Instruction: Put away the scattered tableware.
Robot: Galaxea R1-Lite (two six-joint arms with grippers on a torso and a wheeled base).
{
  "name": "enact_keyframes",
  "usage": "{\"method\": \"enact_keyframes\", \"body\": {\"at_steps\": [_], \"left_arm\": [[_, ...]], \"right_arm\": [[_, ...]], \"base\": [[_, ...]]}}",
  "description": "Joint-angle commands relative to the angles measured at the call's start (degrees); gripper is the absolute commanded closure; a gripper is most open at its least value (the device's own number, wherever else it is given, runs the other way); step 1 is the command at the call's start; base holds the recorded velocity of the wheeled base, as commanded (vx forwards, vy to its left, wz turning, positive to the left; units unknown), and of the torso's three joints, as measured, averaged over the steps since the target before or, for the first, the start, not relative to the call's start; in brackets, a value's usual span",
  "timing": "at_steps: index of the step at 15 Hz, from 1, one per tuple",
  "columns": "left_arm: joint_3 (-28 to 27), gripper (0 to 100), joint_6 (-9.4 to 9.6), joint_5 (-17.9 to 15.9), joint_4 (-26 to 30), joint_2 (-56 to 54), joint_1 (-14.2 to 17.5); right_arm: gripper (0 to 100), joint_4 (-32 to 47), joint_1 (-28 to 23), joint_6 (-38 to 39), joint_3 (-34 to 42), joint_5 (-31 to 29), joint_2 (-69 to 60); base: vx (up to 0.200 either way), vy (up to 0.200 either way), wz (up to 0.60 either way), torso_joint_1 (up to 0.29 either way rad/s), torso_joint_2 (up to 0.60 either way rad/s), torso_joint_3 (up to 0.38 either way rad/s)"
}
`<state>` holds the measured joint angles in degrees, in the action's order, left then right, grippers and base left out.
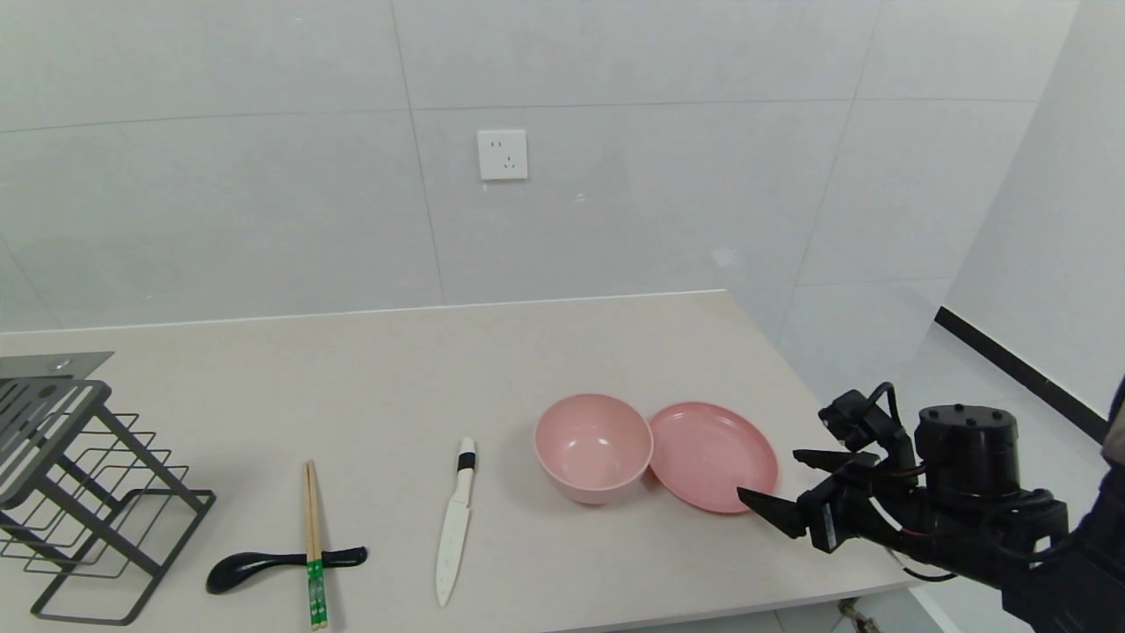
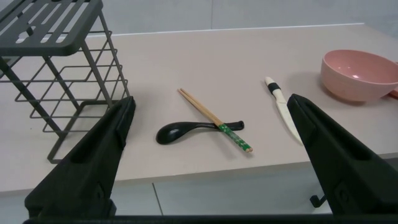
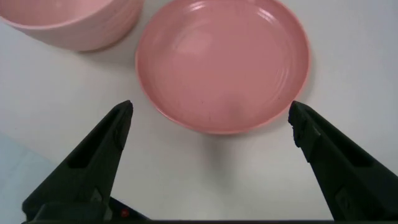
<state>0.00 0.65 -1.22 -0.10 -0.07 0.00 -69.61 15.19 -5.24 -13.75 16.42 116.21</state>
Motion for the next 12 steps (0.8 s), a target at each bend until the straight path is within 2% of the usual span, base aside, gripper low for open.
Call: {"method": "enact_keyframes", "body": {"at_steps": [1, 5, 10, 12], "left_arm": [[0.0, 0, -0.03, 0.0, -0.1, 0.1, 0.0], [0.0, 0, -0.03, 0.0, 0.0, 0.1, 0.0], [0.0, 0, -0.03, 0.0, 0.0, 0.1, 0.0], [0.0, 0, -0.03, 0.0, -0.1, 0.1, 0.0]], "right_arm": [[0, -0.3, -0.6, 0.8, -1.4, 0.0, 4.7], [0, -0.4, -3.1, 0.8, -6.7, 0.1, 8.9], [0, -1.5, -3.2, 0.8, -13.2, -0.1, 14.3], [0, -1.5, -3.9, 1.0, -15.5, -2.5, 16.2]], "base": [[0.000, 0.000, 0.00, 0.000, 0.00, 0.000], [0.000, 0.000, 0.00, 0.000, 0.00, 0.000], [0.000, 0.000, 0.00, 0.000, 0.00, 0.000], [0.000, 0.000, 0.00, 0.000, 0.00, 0.000]]}}
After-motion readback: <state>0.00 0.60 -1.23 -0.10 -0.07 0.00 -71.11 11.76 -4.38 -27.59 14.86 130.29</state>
